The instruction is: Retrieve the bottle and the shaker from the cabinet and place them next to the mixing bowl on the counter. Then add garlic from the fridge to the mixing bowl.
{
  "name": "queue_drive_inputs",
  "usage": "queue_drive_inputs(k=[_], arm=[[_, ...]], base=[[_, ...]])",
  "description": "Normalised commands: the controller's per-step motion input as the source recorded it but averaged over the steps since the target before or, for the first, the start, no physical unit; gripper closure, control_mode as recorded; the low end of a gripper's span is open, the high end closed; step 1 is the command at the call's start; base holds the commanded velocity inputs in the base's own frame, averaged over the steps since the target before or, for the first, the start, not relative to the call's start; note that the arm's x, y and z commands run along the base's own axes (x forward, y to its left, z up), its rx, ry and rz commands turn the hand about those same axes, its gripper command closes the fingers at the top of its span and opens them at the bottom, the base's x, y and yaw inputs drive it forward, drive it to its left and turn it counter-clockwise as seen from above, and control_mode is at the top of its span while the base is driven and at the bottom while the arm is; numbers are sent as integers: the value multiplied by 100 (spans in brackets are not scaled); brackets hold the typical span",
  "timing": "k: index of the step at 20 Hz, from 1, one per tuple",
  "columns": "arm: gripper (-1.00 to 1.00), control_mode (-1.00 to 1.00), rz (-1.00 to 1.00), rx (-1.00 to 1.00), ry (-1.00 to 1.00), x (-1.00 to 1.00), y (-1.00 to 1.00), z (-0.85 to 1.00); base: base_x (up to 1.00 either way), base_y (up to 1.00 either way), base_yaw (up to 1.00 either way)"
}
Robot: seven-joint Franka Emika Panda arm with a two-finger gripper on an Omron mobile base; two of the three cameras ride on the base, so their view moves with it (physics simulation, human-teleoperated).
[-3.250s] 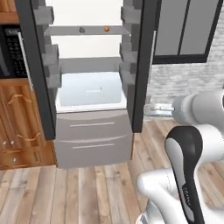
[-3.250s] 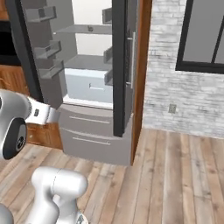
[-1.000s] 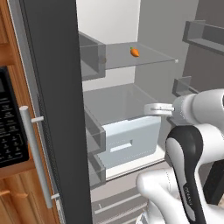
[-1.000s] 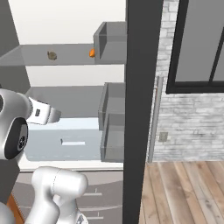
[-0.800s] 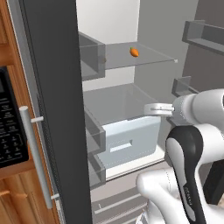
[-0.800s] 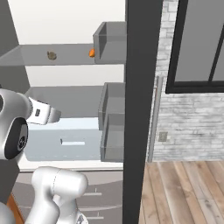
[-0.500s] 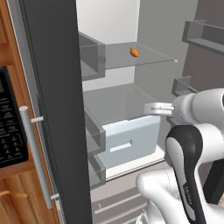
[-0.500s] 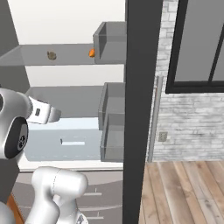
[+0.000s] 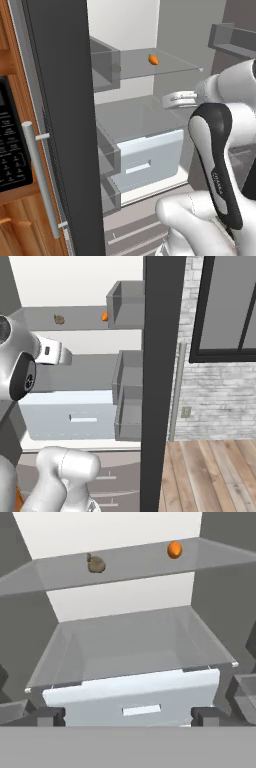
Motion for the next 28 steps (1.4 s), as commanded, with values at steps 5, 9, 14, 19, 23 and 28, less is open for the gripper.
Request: queue_drive_inputs(k=[5, 9, 14, 19, 23, 28], arm=[[-100, -100, 44, 4, -15, 16, -4, -3], [-100, -100, 22, -1, -16, 10, 32, 44], [-100, -100, -1, -15, 5, 48, 78, 42], [-100, -100, -17, -9, 25, 88, 34, 4], [-100, -100, -23, 0, 12, 83, 0, 0], [-100, -100, -18, 1, -1, 67, 3, 0]], base=[[0, 0, 0], [0, 0, 0], [0, 0, 0], [0, 0, 0], [0, 0, 0], [0, 0, 0]])
